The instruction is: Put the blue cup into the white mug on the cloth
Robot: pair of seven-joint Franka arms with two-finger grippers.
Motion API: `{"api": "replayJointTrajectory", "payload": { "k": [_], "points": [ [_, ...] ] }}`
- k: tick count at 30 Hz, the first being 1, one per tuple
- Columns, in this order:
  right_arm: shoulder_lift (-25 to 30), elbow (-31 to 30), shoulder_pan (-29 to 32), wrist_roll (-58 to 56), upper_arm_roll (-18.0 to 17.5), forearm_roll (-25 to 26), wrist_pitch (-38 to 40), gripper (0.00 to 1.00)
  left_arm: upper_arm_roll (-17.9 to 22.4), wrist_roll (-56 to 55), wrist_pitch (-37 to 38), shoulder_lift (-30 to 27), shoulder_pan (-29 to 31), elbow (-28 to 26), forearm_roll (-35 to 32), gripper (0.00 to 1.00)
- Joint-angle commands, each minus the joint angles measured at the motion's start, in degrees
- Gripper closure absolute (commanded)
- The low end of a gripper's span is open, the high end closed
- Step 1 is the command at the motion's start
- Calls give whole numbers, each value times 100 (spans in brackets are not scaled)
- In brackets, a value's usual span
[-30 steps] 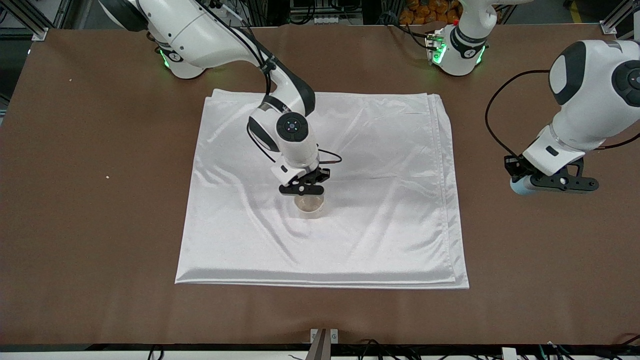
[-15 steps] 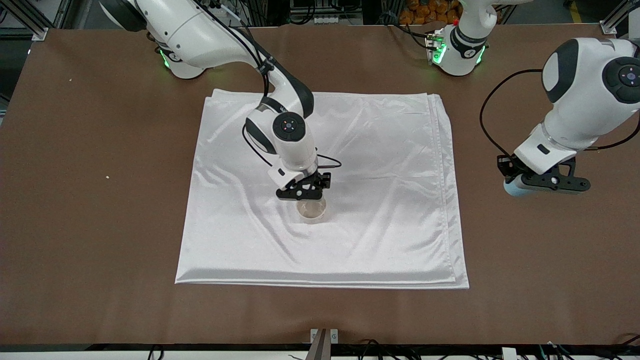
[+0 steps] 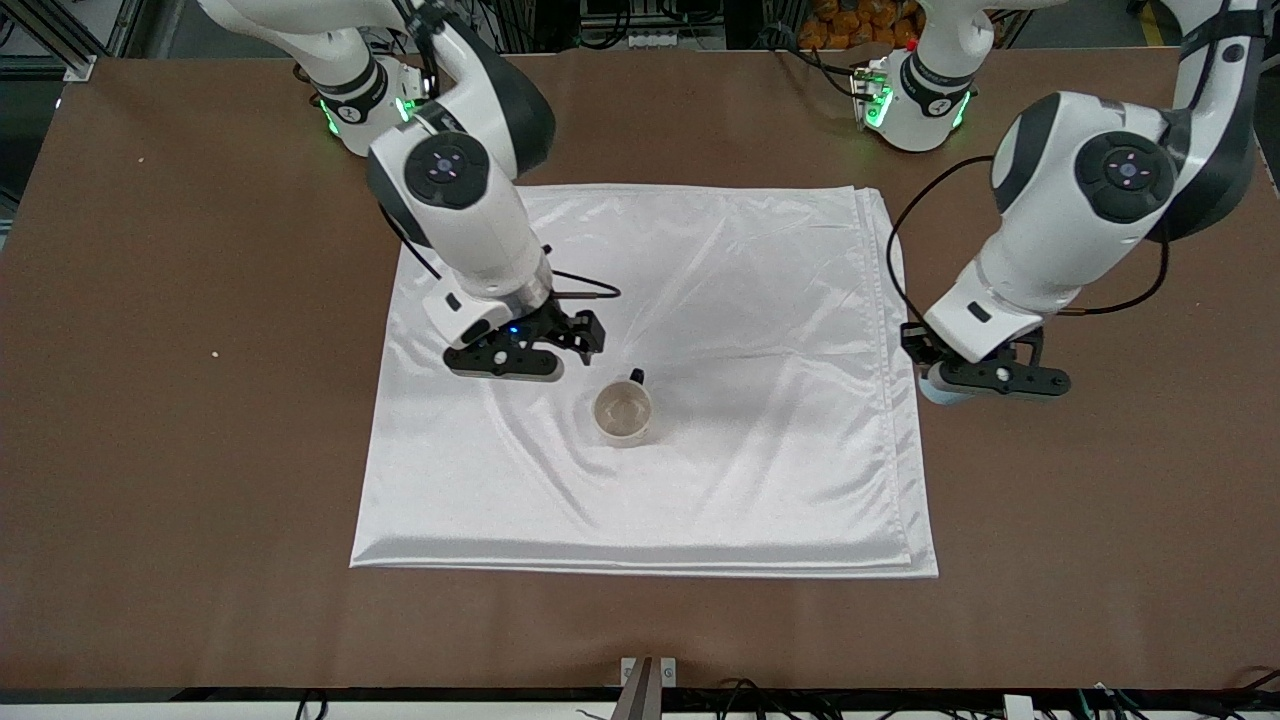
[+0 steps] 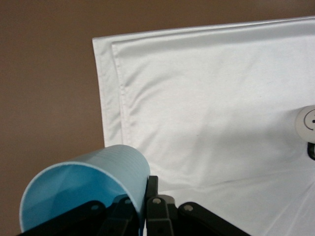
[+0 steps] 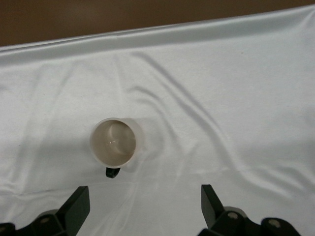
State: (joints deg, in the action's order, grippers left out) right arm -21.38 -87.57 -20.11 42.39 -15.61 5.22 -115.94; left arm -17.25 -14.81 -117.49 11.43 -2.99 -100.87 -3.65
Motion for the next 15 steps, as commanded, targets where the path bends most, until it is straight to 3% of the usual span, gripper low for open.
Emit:
{"api": "replayJointTrajectory", "payload": {
  "k": [1, 8, 15],
  "points": [
    [748, -603, 498, -635, -100, -223, 98, 0, -437, -671, 112, 473, 26, 516, -153, 100],
    [1478, -832, 938, -1154, -73, -311, 264, 0, -973, -1515, 103, 947, -44, 849, -153, 100],
    [1848, -832, 1219, -2022, 102, -320, 888, 0, -1035, -2385, 112, 1659, -597, 1561, -495, 100]
  ]
}}
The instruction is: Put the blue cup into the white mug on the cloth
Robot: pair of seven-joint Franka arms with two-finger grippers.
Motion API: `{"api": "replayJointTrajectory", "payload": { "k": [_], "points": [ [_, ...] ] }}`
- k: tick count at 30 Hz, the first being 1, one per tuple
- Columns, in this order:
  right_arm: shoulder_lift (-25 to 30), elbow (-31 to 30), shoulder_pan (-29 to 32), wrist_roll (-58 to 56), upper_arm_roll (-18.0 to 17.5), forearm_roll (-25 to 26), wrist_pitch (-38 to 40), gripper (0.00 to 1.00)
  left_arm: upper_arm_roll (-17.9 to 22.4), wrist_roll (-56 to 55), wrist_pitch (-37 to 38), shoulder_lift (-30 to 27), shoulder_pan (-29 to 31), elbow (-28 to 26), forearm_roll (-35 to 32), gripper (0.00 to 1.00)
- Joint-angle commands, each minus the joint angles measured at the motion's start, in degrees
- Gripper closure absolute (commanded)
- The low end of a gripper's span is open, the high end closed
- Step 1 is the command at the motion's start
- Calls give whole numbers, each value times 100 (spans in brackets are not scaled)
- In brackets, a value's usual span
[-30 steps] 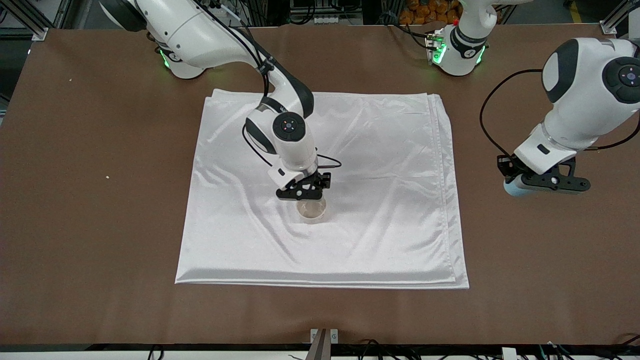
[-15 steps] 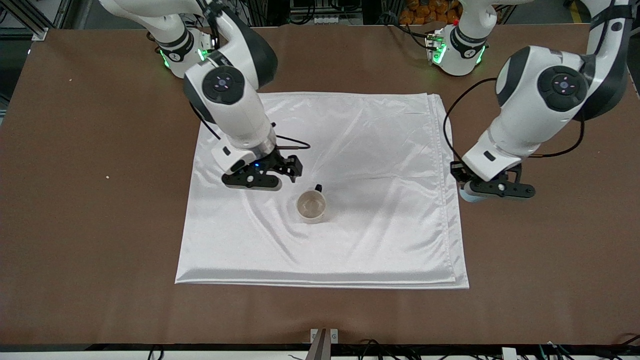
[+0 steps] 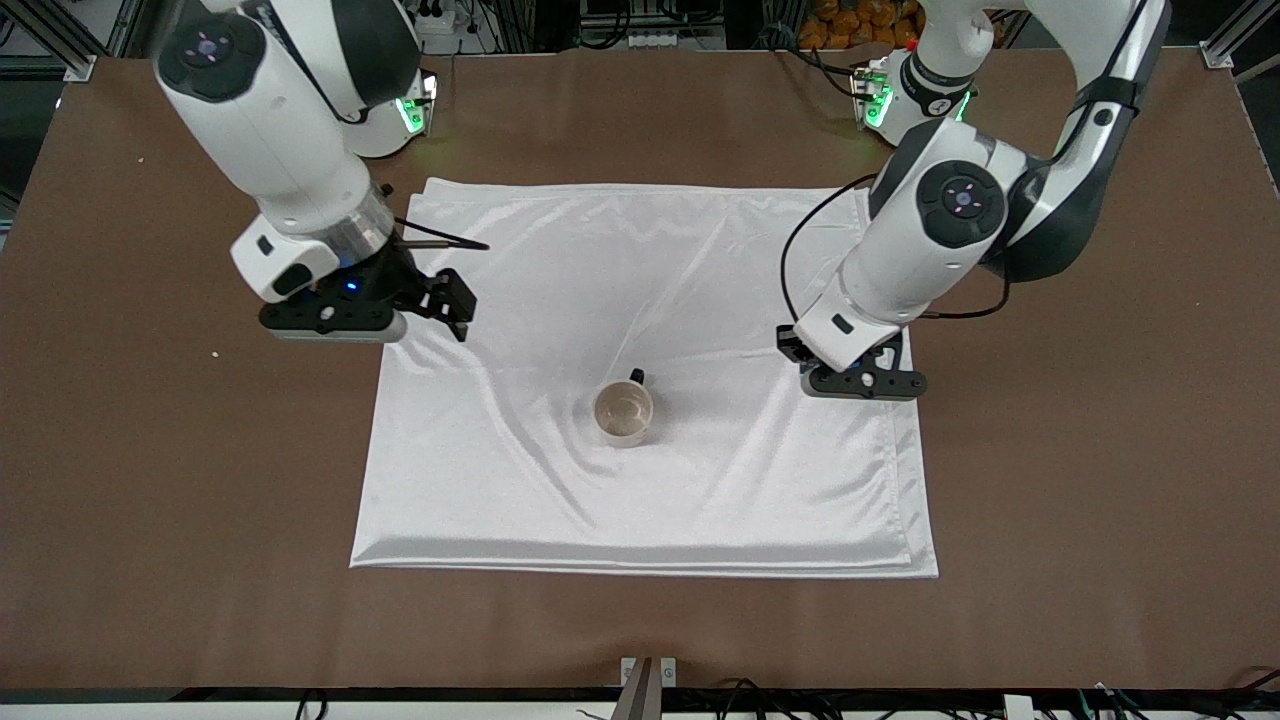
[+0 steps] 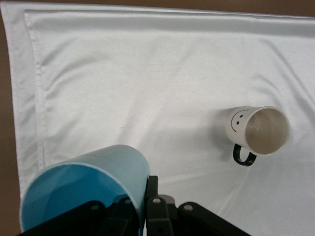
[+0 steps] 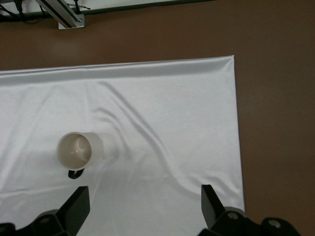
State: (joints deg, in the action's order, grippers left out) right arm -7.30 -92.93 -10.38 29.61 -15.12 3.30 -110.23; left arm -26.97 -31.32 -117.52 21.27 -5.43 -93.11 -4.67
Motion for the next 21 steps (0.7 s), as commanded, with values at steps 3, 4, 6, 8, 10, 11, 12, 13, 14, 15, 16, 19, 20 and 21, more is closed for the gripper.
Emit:
{"api": "replayJointTrajectory", "payload": {
  "k": [3, 4, 6, 8, 10, 11, 12, 13, 14, 15, 16, 19, 20, 21],
  "points": [
    [589, -296, 483, -1044, 53, -128, 580, 0, -63, -1244, 106, 1027, -704, 1083, -613, 100],
    [632, -296, 580, -1071, 53, -128, 642, 0, -63, -1393, 106, 1133, -792, 1171, -709, 100],
    [720, -296, 729, -1089, 53, -137, 748, 0, -63, -1648, 106, 1326, -950, 1364, -859, 100],
    [808, -296, 774, -1089, 97, -146, 844, 0, -63, -1790, 62, 1493, -1091, 1540, -912, 100],
    [879, -296, 783, -1089, 194, -146, 924, 0, -45, -1895, 36, 1660, -1232, 1690, -913, 100],
    [905, -296, 818, -1089, 220, -154, 941, 0, -28, -1931, 36, 1731, -1320, 1760, -921, 100],
    [940, -296, 862, -1089, 238, -154, 950, 0, -10, -1974, 18, 1792, -1416, 1822, -921, 100],
    [984, -287, 906, -1089, 273, -163, 959, 0, 16, -2027, 1, 1871, -1513, 1901, -921, 100],
    [1019, -287, 906, -1089, 317, -163, 950, 0, 42, -2054, -34, 1933, -1592, 1962, -939, 100],
    [1046, -296, 906, -1097, 378, -198, 959, 0, 104, -2071, -78, 1995, -1680, 2015, -956, 100],
    [1055, -296, 906, -1124, 466, -233, 959, 0, 217, -2098, -148, 2047, -1820, 2068, -974, 100],
    [1064, -287, 906, -1535, 642, -304, 950, 0, 630, -2255, -368, 2162, -2233, 2182, -974, 100],
    [1064, -278, 906, -1763, 721, -304, 950, 0, 788, -2326, -438, 2214, -2374, 2209, -974, 100],
    [1064, -278, 915, -2044, 835, -312, 942, 0, 938, -2387, -535, 2258, -2506, 2226, -965, 100]
  ]
}}
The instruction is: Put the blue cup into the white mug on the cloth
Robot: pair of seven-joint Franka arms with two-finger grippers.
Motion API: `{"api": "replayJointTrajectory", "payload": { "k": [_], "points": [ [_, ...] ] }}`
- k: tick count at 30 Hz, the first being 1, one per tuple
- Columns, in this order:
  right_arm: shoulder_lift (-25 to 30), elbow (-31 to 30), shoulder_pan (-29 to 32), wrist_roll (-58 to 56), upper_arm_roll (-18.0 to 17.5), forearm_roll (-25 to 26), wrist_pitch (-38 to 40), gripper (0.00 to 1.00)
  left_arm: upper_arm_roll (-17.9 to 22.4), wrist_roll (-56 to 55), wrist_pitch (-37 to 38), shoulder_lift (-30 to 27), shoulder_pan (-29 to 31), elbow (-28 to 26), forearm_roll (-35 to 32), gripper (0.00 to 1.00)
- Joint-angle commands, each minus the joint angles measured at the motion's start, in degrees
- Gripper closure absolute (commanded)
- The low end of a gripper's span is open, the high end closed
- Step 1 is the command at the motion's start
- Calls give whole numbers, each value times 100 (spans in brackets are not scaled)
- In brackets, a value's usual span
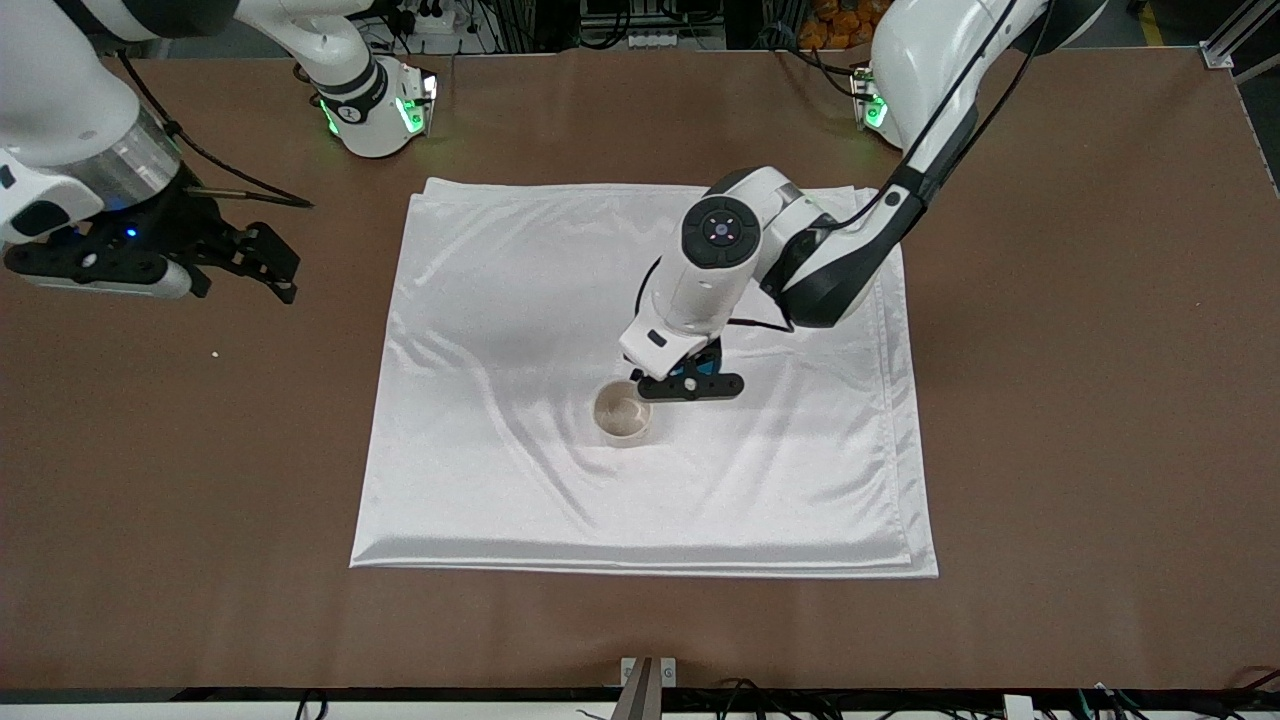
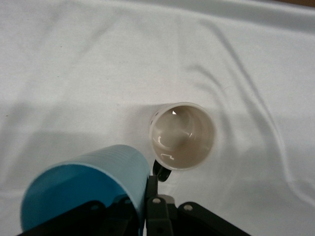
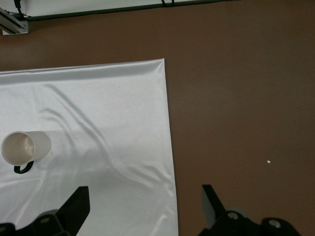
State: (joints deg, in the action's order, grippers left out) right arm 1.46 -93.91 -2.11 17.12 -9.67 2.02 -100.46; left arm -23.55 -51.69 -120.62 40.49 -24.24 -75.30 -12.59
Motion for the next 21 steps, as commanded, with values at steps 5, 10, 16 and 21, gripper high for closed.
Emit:
{"api": "replayJointTrajectory", "payload": {
  "k": [5, 10, 16, 21],
  "points": [
    [188, -154, 88, -1518, 685, -325, -44, 0, 791, -438, -690, 442, -828, 489, -174, 100],
    [232, -163, 131, -2045, 931, -317, -26, 0, 791, -447, -761, 723, -941, 778, -174, 100],
    [232, -198, 123, -2046, 932, -308, 61, 0, 800, -465, -761, 944, -968, 1078, -174, 100],
    [223, -207, 132, -2037, 914, -317, 79, 0, 808, -474, -779, 944, -995, 1078, -165, 100]
  ]
}}
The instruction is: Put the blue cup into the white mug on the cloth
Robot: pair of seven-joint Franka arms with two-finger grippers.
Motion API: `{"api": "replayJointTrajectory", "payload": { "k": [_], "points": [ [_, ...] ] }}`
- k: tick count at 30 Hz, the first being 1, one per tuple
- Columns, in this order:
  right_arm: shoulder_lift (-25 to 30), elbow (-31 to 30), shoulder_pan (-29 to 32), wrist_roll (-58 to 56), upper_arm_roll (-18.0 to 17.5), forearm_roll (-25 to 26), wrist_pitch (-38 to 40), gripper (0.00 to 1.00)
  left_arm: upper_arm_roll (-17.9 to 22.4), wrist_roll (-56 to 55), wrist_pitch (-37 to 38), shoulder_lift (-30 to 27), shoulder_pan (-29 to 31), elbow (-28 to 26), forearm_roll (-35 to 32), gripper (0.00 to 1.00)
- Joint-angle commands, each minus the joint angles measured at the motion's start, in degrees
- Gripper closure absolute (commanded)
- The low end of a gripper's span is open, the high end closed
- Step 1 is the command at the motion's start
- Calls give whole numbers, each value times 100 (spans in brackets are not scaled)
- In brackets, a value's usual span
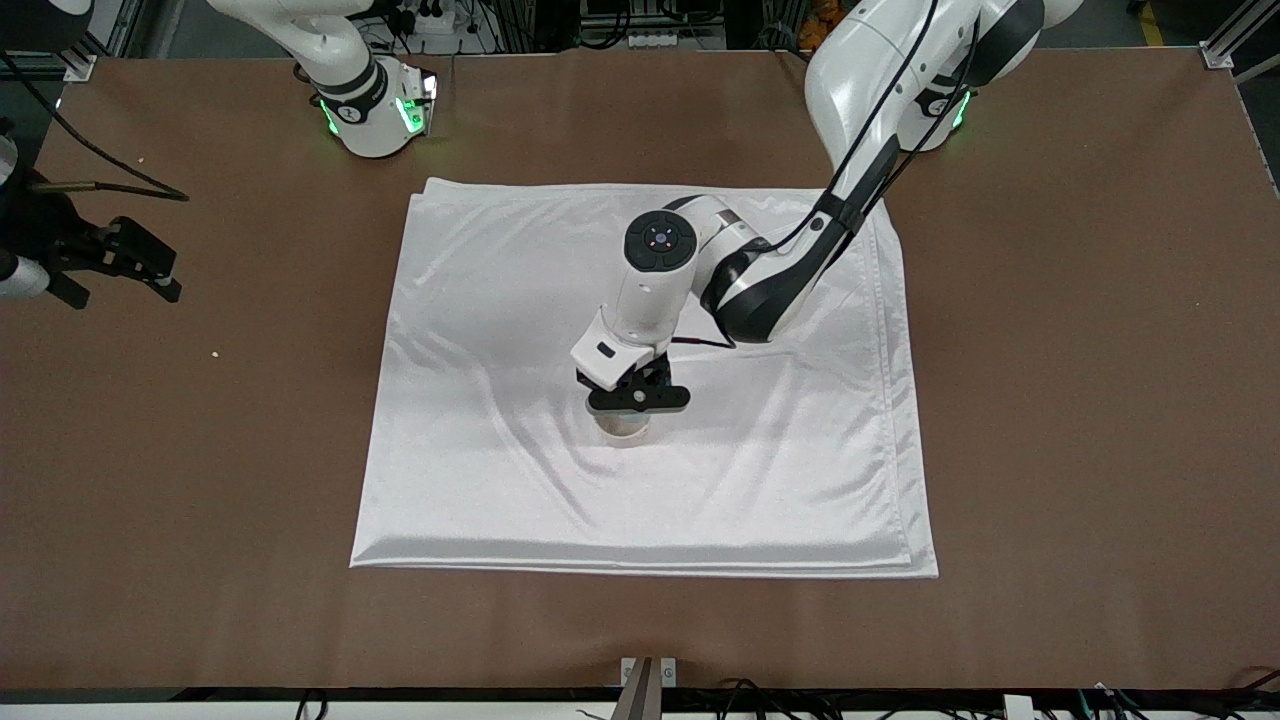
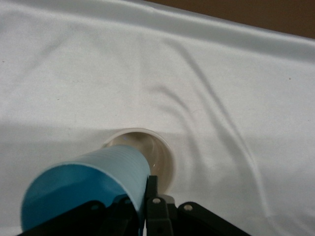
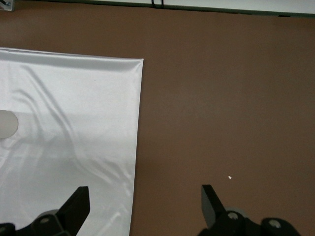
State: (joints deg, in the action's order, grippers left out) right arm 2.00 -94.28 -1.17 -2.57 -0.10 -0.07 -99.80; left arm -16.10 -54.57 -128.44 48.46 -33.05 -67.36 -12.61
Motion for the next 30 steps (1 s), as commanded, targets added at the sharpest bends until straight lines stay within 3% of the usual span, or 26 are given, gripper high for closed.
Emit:
{"api": "replayJointTrajectory", "payload": {
  "k": [1, 26, 30],
  "points": [
    [169, -169, 37, -76, -43, -108, 13, 0, 63, -185, -6, 138, -123, 285, -163, 100],
    [152, -169, 354, -147, -184, -116, -4, 0, 81, -115, -454, 489, -167, 267, -163, 100],
    [143, -178, 441, -156, -262, -125, -13, 0, 81, -141, -445, 437, -176, 224, -163, 81]
  ]
}}
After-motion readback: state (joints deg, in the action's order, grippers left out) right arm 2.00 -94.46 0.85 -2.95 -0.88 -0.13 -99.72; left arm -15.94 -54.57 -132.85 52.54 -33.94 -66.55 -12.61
